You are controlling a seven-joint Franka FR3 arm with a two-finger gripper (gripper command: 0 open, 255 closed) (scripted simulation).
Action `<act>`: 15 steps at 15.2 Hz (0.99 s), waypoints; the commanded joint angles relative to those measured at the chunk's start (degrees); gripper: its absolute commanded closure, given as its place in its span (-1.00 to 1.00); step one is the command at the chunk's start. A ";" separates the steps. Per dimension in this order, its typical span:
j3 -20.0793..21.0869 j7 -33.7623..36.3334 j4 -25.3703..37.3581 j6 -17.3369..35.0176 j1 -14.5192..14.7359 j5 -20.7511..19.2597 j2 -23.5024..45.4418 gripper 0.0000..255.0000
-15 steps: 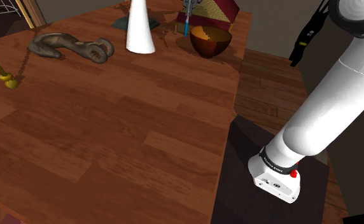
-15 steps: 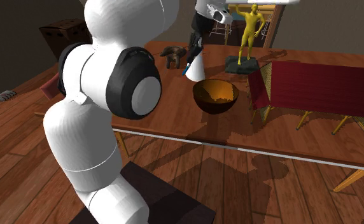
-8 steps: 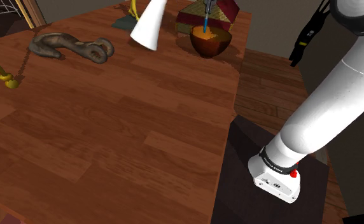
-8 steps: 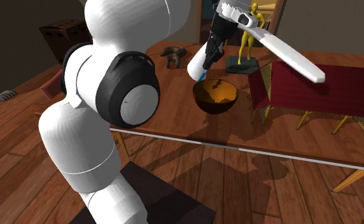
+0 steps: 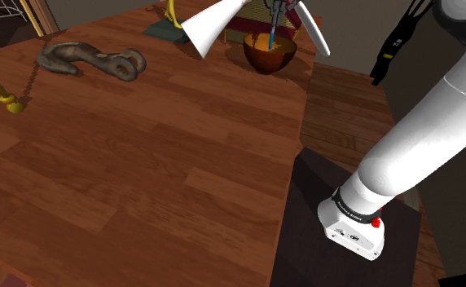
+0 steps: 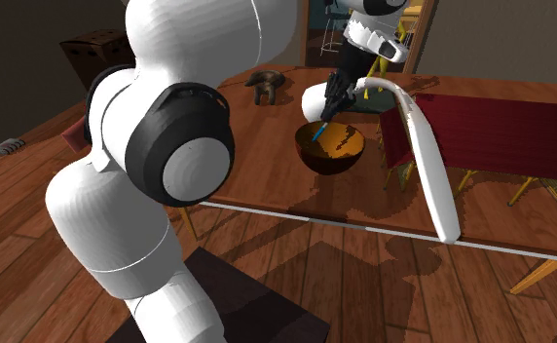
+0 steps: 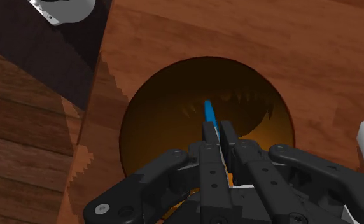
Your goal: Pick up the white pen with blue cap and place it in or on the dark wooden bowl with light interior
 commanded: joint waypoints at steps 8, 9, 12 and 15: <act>0.16 -1.47 -9.72 7.36 0.10 -0.52 -2.25 1.00; 0.18 -1.61 -10.73 8.17 0.11 -0.56 -2.44 1.00; 0.19 -1.61 -10.73 8.17 0.10 -0.56 -2.44 1.00; 0.20 -1.61 -10.73 8.17 0.08 -0.56 -2.44 1.00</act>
